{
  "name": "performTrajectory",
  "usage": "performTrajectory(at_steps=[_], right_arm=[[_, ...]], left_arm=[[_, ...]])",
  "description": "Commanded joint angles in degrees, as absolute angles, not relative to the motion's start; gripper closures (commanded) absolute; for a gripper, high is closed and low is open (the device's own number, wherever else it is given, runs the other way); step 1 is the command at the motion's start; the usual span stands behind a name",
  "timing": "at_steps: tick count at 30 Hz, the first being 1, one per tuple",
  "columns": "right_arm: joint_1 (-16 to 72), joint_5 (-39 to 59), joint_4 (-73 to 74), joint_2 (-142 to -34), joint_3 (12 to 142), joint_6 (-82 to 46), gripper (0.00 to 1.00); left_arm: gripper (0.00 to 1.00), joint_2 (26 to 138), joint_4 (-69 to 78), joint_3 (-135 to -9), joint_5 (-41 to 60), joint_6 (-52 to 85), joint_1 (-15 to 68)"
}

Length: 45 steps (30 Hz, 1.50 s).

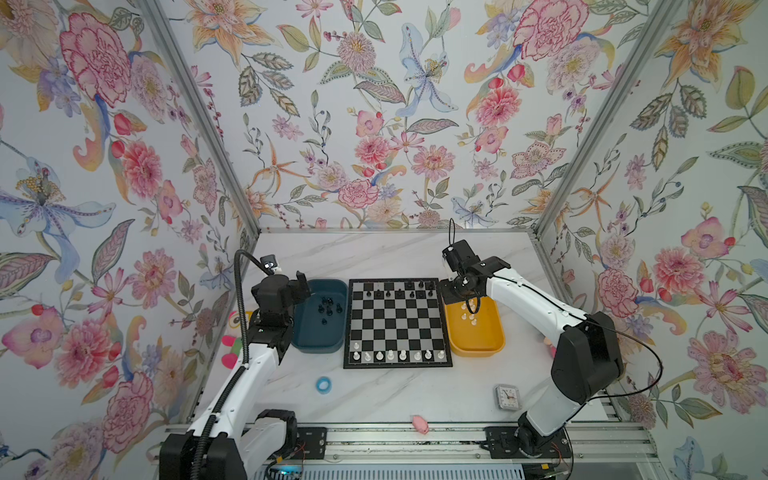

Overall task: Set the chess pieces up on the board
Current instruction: 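Carry the white pawn with the right gripper to the board's nearest row, then lower the white pawn onto the nearest row beside the placed pieces and release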

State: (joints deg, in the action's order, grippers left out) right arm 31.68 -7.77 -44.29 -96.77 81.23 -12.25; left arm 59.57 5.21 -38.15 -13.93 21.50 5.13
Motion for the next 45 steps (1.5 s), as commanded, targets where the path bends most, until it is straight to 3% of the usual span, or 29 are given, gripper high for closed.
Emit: performTrajectory(at_steps=[1, 16, 30, 45], right_arm=[[36.18, -8.46, -50.64, -96.59, 84.65, -12.36, 1.00], [53.54, 2.40, -50.57, -112.28, 96.20, -15.29, 1.00], [57.78, 8.74, -49.04, -119.06, 100.63, -16.43, 1.00], [58.71, 7.39, -48.96, -121.72, 101.77, -17.55, 1.00]], left_arm=[[0.08, 57.94, 6.05, -37.06, -14.37, 21.22, 4.66], [0.07, 54.78, 6.08, -35.35, -15.47, 20.73, 4.65], [0.07, 54.46, 6.48, -35.06, -15.03, 20.81, 4.66], [0.07, 53.93, 6.95, -34.34, -14.50, 20.99, 4.58]])
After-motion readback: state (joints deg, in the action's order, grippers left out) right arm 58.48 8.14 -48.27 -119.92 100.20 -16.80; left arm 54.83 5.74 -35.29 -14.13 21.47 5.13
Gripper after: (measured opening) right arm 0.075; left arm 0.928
